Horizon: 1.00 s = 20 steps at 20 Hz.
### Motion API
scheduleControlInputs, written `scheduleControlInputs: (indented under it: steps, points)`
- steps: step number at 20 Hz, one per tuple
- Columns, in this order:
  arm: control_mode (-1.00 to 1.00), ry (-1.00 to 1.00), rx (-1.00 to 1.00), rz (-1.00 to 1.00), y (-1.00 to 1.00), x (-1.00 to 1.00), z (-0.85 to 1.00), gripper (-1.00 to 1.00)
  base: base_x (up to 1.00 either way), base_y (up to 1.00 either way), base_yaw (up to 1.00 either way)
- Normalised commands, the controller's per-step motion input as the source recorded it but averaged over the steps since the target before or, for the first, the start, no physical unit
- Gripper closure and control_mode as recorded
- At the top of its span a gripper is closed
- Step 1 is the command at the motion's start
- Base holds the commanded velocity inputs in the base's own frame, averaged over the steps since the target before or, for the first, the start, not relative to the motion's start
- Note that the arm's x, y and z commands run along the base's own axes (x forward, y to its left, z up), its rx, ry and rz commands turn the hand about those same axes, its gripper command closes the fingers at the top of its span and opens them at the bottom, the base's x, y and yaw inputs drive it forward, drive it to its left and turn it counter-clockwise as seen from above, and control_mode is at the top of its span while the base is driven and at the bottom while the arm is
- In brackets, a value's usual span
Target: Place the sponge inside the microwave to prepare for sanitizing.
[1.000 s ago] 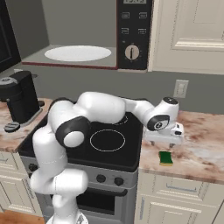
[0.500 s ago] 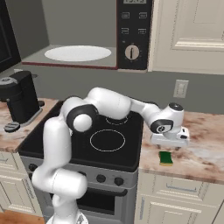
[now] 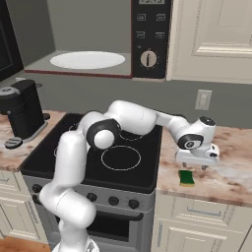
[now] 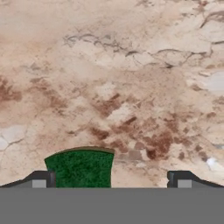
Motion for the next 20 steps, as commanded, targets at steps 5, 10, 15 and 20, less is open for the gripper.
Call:
scheduleControlInputs:
  steps: [5,10,15,20]
  points:
    - [-1.00,0.03,0.00,0.00,0.03,0.00,-0.11,-1.00,0.00,0.00,0.00]
    - [-1.00,0.05,0.00,-0.01,0.11,0.00,-0.22,-1.00,0.00,0.00,0.00]
    - [-1.00,0.00,0.00,-0.01,0.12,-0.02,-0.17,-1.00,0.00,0.00,0.00]
    - [-1.00,0.00,0.00,-0.02,0.02,-0.16,-0.07,-1.00,0.00,0.00,0.00]
